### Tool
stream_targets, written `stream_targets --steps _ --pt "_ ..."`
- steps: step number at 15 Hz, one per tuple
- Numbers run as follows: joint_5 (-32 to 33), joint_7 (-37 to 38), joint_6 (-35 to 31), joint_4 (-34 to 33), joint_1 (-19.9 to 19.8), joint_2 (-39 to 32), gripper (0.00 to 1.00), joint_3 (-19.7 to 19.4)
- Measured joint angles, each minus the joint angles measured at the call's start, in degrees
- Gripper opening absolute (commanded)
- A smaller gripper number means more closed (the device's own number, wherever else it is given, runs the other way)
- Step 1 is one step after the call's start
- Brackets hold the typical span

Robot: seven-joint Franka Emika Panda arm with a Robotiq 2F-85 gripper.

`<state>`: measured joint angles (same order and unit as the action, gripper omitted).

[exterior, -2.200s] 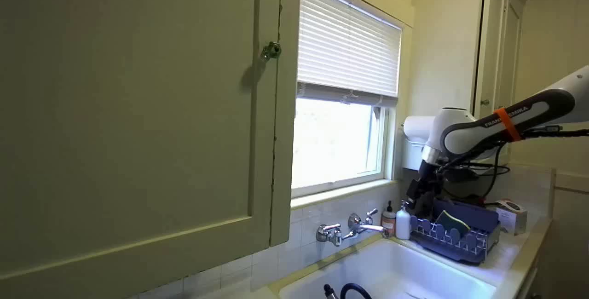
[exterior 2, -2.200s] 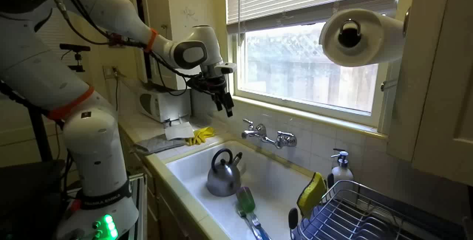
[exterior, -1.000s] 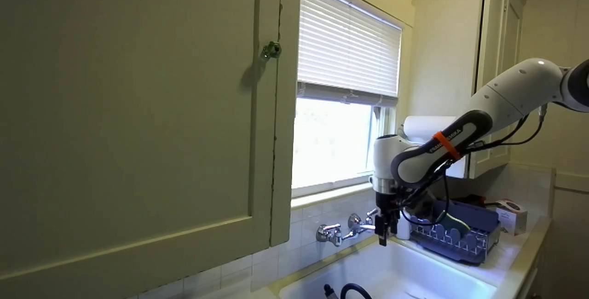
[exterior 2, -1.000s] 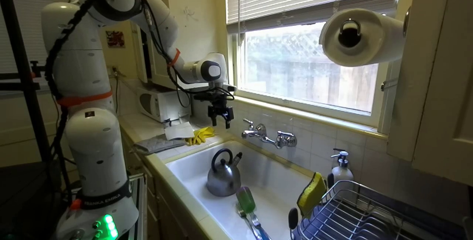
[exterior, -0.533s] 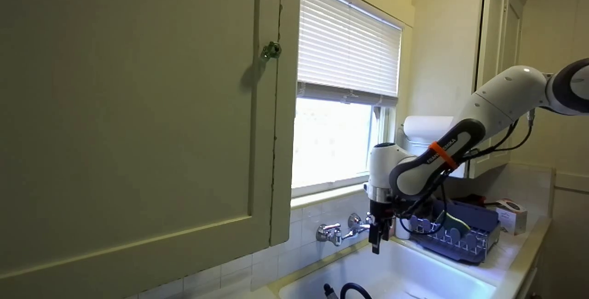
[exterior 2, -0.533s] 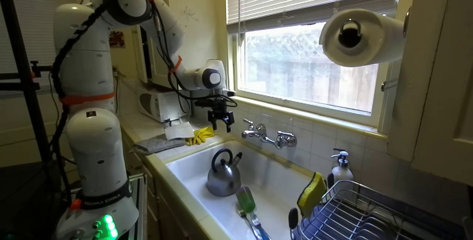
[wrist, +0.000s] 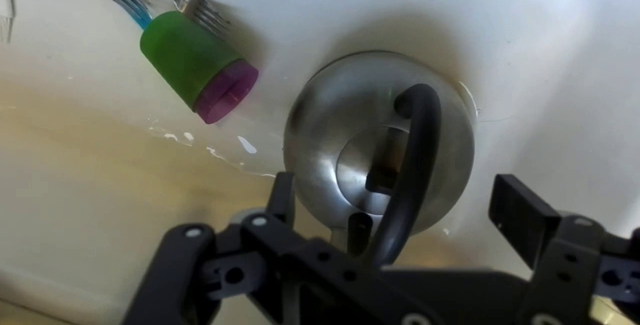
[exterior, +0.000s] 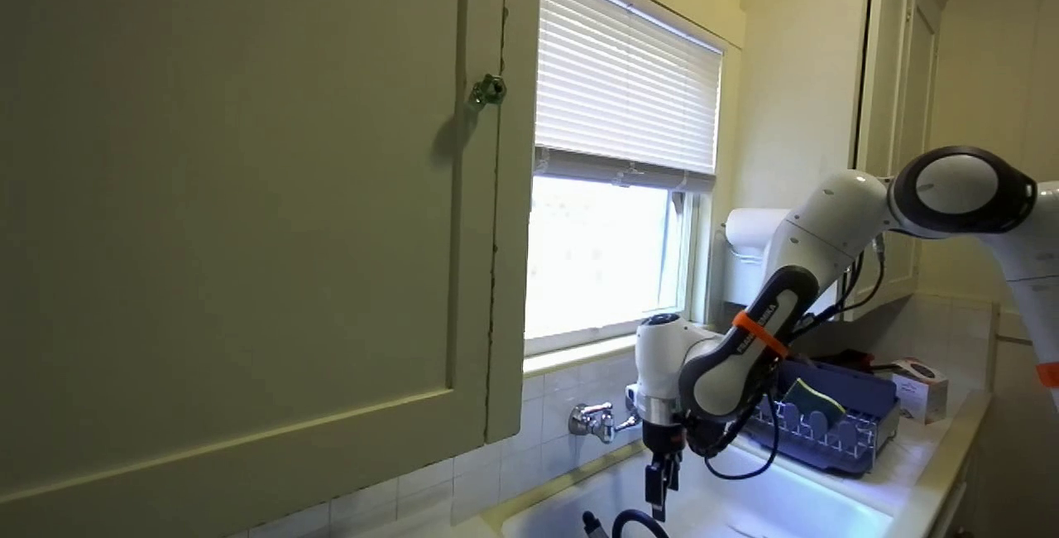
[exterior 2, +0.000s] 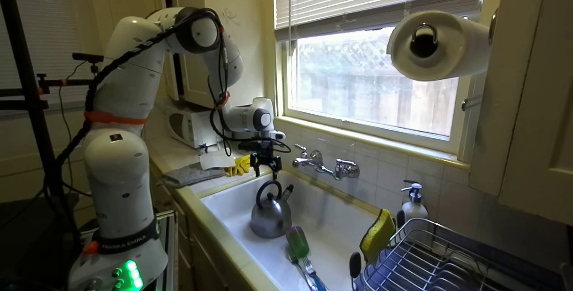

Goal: Remove the kettle from the sink and place it on the left side of the counter.

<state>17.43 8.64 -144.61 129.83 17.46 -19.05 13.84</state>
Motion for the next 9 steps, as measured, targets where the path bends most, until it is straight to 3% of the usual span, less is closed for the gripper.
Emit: stream_targets --steps 4,8,9 --pt "2.98 4.61 2.47 -6.72 5.80 -6.76 1.00 -2.88" --pt "2.65 8.58 3.15 -8.92 7.79 -9.99 0.99 -4.42" --pt "2.35 8.99 3.07 -8.81 7.78 -10.45 0.87 -4.72"
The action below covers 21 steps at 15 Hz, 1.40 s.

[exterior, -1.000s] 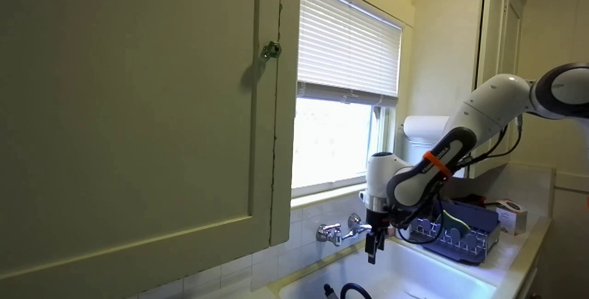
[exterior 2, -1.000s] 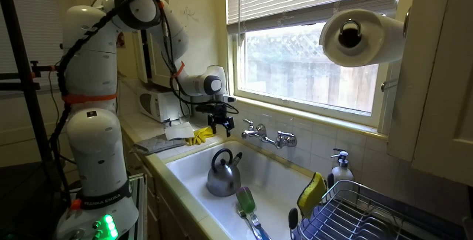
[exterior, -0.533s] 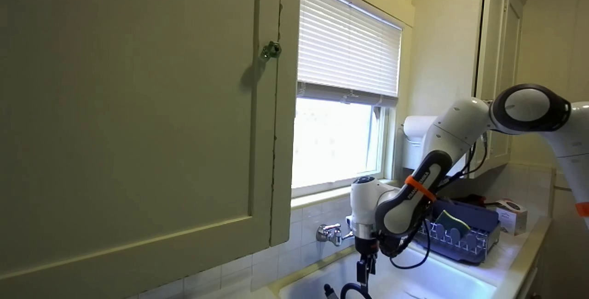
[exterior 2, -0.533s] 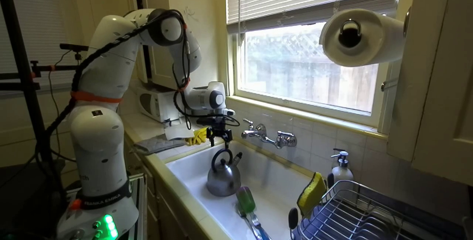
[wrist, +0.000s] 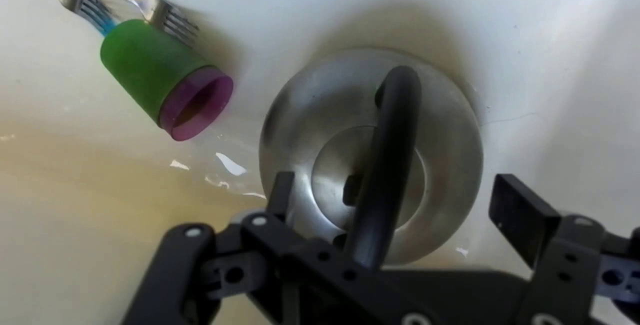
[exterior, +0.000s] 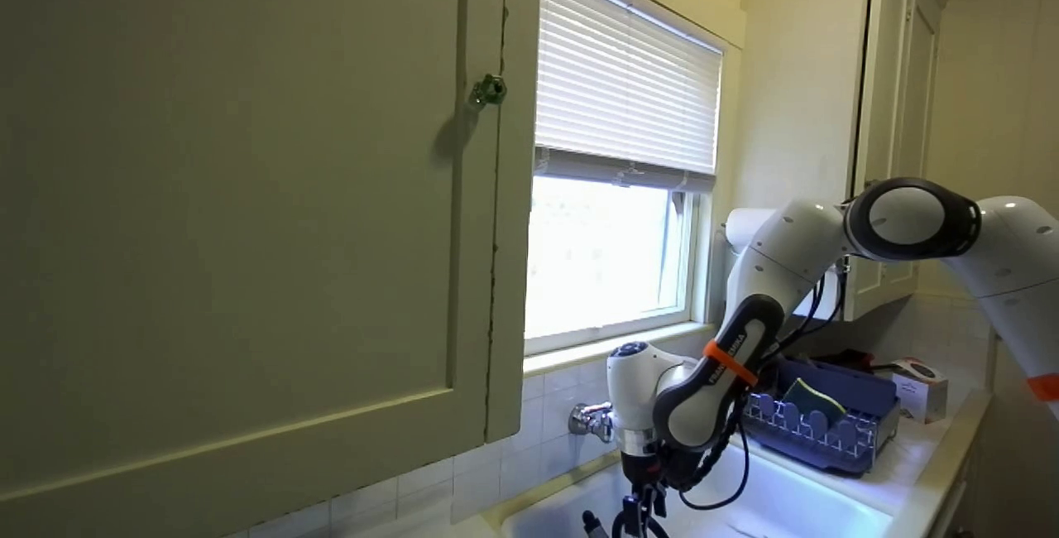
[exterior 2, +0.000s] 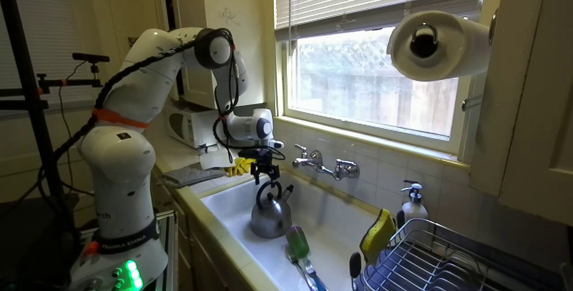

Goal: Remove the kettle from the sink and place it on the left side of the counter.

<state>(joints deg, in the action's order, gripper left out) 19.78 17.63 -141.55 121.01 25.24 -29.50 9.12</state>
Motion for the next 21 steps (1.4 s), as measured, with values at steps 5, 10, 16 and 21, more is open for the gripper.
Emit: stream_targets --steps 5,10,16,21 --pt "-0.23 -1.10 -3.04 1.12 -0.87 -1.46 0.43 -1.47" --pt "-0.18 -4.73 -3.69 -1.66 -0.92 -3.22 0.06 -1.73" --pt "-6.07 -12.61 -3.70 -4.11 -3.76 -5.18 0.03 1.13" --pt "-9.52 -16.62 -2.91 -0.98 -5.89 -2.77 0.03 4.28"
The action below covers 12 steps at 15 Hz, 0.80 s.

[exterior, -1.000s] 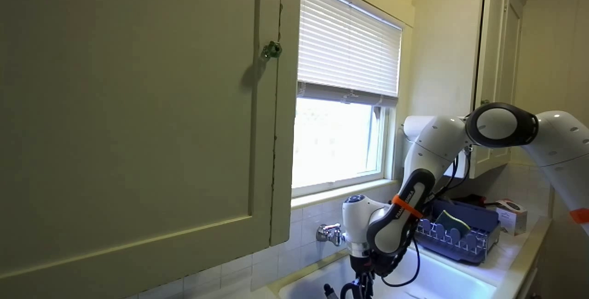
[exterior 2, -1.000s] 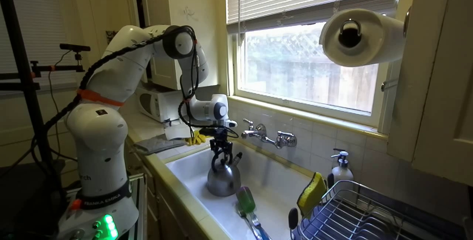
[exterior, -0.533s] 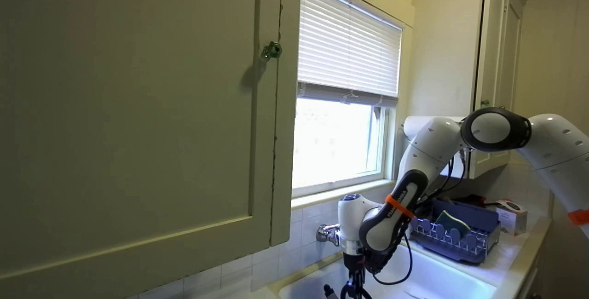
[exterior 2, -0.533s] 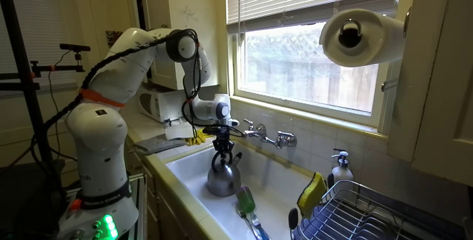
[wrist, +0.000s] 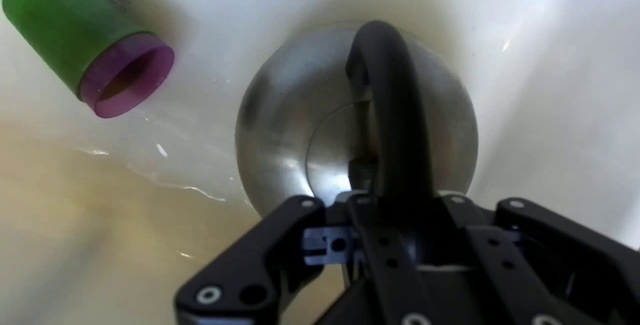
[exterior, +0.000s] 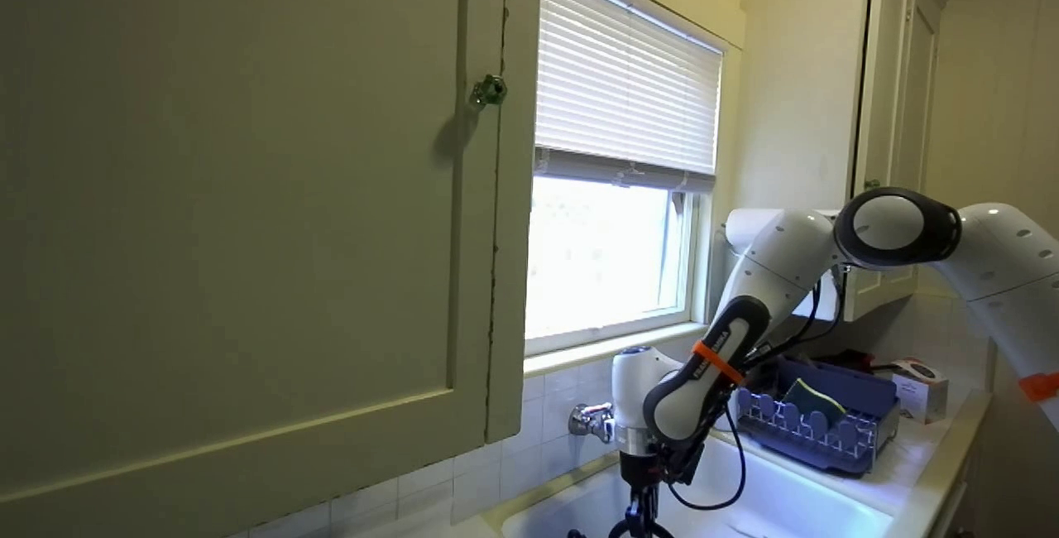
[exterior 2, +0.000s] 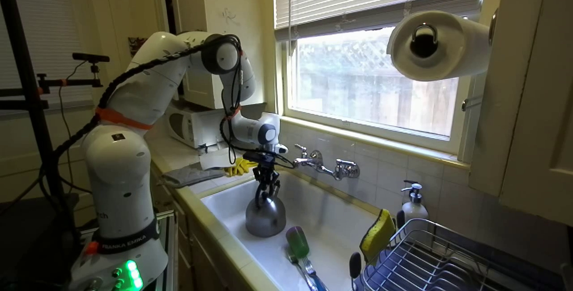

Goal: Remove the kettle from the sink and place it on the left side of the counter.

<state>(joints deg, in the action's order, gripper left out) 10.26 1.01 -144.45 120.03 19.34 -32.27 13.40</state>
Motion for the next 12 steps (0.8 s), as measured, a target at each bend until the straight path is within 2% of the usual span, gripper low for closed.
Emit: stream_targets --steps 2,6,12 --pt "-0.75 0.48 3.45 3.03 0.15 3.36 0.03 0.88" --pt "-0.87 4.85 15.89 7.44 1.09 12.49 0.03 1.27" --pt "-0.49 6.49 33.04 6.97 1.15 23.86 0.03 1.42"
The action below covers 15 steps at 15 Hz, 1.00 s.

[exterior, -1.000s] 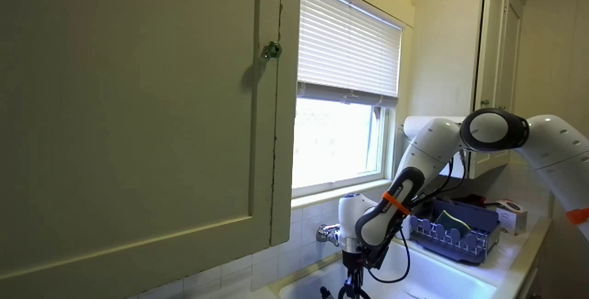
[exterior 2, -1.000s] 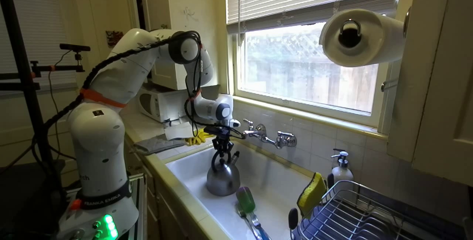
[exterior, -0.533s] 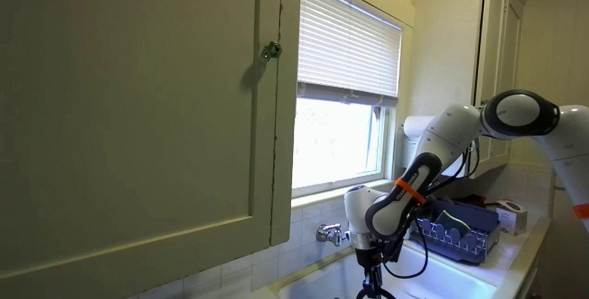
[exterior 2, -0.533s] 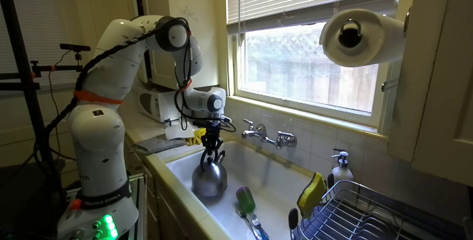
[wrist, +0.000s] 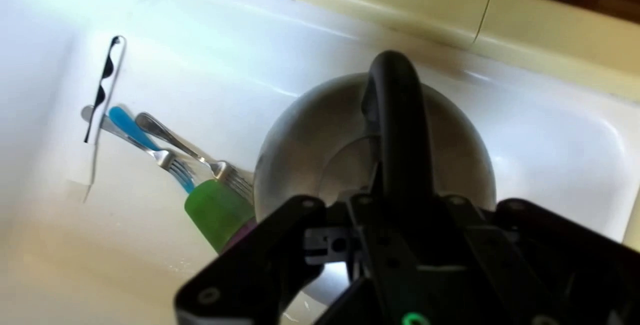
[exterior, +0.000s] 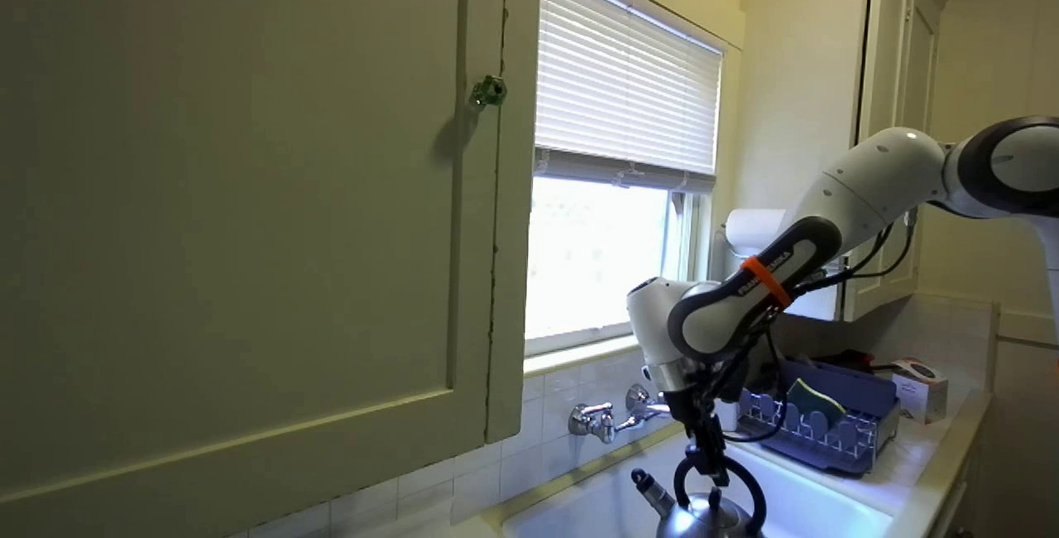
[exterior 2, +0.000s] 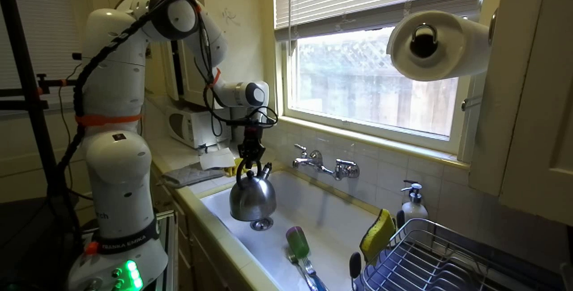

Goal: Remove the kettle from the sink and place it on the left side of the counter.

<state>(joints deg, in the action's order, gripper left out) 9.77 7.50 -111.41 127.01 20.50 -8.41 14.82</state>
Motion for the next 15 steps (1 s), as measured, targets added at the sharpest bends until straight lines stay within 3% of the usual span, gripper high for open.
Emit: stream_targets --steps 6,10,15 --pt "4.08 -9.95 15.24 -8.56 0.11 3.01 0.03 2.68" --pt "9.13 -15.09 15.17 -12.94 1.56 1.99 0.03 5.60" --pt "14.21 -18.23 13.43 -19.82 5.54 -4.27 0.03 9.06"
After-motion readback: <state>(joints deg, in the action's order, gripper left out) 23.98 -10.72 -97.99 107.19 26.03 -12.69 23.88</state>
